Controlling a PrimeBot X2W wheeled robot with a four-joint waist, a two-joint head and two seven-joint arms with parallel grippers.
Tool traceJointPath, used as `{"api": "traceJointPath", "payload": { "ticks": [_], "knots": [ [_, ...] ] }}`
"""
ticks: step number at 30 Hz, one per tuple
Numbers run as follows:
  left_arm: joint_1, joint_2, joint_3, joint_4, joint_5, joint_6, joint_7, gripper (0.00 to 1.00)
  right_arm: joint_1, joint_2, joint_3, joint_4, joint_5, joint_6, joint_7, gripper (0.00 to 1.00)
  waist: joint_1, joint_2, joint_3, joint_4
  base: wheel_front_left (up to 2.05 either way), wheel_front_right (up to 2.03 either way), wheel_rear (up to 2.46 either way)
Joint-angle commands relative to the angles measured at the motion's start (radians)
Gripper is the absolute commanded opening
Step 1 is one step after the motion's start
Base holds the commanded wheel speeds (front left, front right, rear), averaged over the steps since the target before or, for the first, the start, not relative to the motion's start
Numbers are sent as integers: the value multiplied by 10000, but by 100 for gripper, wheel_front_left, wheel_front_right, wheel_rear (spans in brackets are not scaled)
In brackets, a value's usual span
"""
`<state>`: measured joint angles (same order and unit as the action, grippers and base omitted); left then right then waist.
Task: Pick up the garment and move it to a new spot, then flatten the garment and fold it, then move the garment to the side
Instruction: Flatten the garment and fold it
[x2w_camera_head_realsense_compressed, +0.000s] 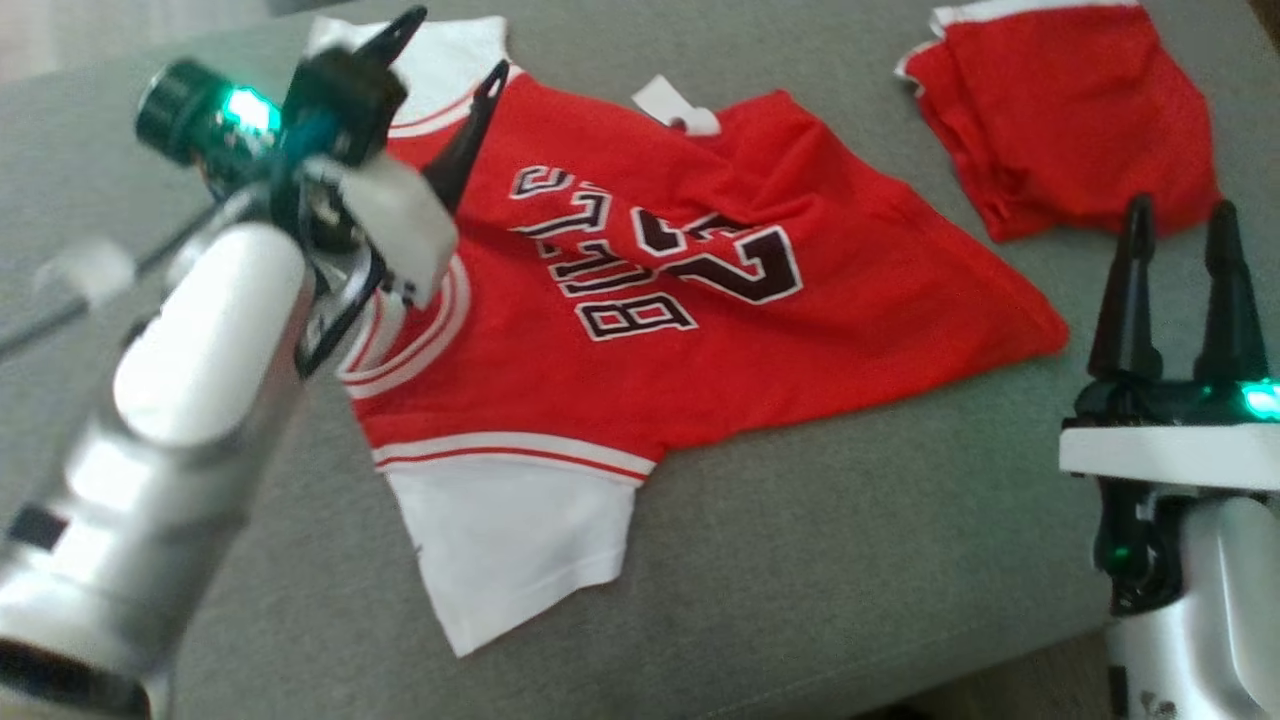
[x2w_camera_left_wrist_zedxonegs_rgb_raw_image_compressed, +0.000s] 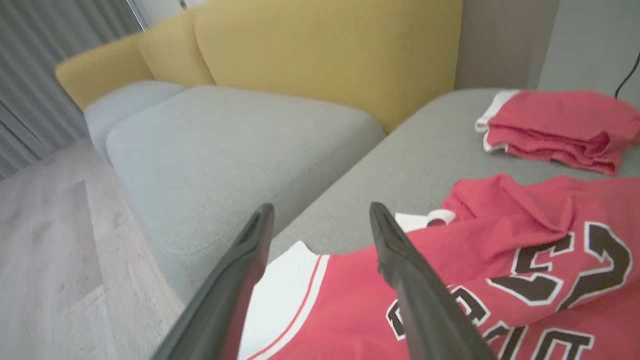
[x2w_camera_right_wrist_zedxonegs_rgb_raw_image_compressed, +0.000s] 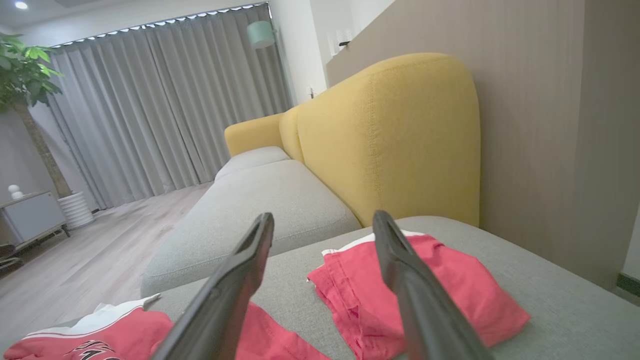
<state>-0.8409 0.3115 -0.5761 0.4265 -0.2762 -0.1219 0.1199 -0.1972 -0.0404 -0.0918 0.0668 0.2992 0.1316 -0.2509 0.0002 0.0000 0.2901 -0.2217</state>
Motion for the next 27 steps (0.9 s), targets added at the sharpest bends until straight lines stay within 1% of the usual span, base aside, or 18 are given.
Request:
{"api": "traceJointPath", "payload": {
  "ticks": [1,2,3,5,8,10,13,15,18,21,27],
  "knots": [
    [-996,541,-622,166,-566,-73,976,100,-329,-99,392,-315,197,-9,-107,100,-2,0,401,-534,0,0,0],
    [-1310,742,-1387,238,-952,-78,1417,100,-380,-99,482,-297,284,-9,-107,100,-2,0,475,-674,0,0,0],
    [-1310,742,-1387,238,-952,-78,1417,100,-380,-99,482,-297,284,-9,-107,100,-2,0,475,-674,0,0,0],
    [-1909,1259,-2681,302,-1897,-82,2092,100,-468,-99,646,-264,453,-9,-107,100,-2,0,615,-951,0,0,0],
    [-2731,2038,-4401,241,-3079,-85,2730,100,-538,-99,848,-220,685,-9,-107,100,-2,0,839,-1344,0,0,0],
    [-3231,2430,-5310,230,-3676,-85,2944,100,-555,-99,951,-194,802,-9,-108,100,-2,0,965,-1559,0,0,0],
    [-3911,2815,-6287,396,-4187,-86,2917,100,-566,-99,1016,-168,964,-9,-108,100,-2,0,1134,-1848,0,0,0],
    [-4197,2919,-6656,537,-4491,-86,2917,100,-564,-99,1056,-156,1049,-9,-108,100,-2,0,1211,-1998,0,0,0],
    [-4447,3013,-6939,655,-4715,-87,3098,100,-552,-99,1131,-148,1141,-9,-108,100,-2,0,1324,-2168,0,0,0],
    [-4506,3051,-7021,746,-4707,-87,3335,100,-550,-99,1213,-157,1202,-9,-108,100,-2,0,1401,-2283,0,0,0],
    [-4103,3180,-7038,430,-4432,-87,4343,100,-604,-99,1371,-200,1287,-9,-108,100,-2,0,1560,-2484,0,0,0]
  ]
}}
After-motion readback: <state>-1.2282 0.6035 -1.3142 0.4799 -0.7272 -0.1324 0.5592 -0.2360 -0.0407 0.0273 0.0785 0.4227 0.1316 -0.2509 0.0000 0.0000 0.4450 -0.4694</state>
